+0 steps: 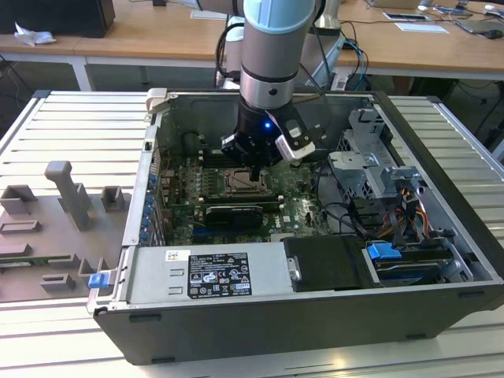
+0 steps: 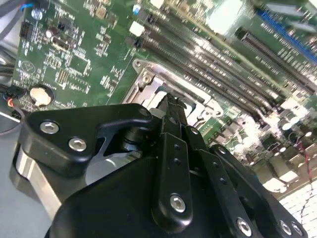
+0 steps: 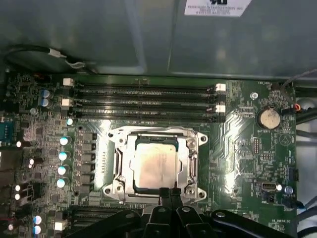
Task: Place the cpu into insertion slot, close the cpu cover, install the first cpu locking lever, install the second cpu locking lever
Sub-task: 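Install the second cpu locking lever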
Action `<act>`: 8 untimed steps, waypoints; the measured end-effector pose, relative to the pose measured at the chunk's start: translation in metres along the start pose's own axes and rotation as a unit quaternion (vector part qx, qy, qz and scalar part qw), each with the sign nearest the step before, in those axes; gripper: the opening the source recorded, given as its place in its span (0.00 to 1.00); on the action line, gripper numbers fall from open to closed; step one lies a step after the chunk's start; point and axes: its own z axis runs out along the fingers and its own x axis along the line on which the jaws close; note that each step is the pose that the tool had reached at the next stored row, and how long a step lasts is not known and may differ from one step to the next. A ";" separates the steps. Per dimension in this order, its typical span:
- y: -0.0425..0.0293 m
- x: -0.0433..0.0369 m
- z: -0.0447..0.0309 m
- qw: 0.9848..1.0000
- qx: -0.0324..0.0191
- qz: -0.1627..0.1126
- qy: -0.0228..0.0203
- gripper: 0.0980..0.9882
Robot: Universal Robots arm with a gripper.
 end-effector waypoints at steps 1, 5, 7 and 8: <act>-0.0055 0.0005 -0.0005 1.000 -0.001 0.000 0.000 0.01; -0.0139 0.0080 -0.0005 1.000 -0.006 0.000 0.000 0.01; -0.0147 0.0145 0.0000 1.000 -0.008 0.000 0.000 0.01; -0.0147 0.0198 0.0005 1.000 -0.009 0.000 0.000 0.01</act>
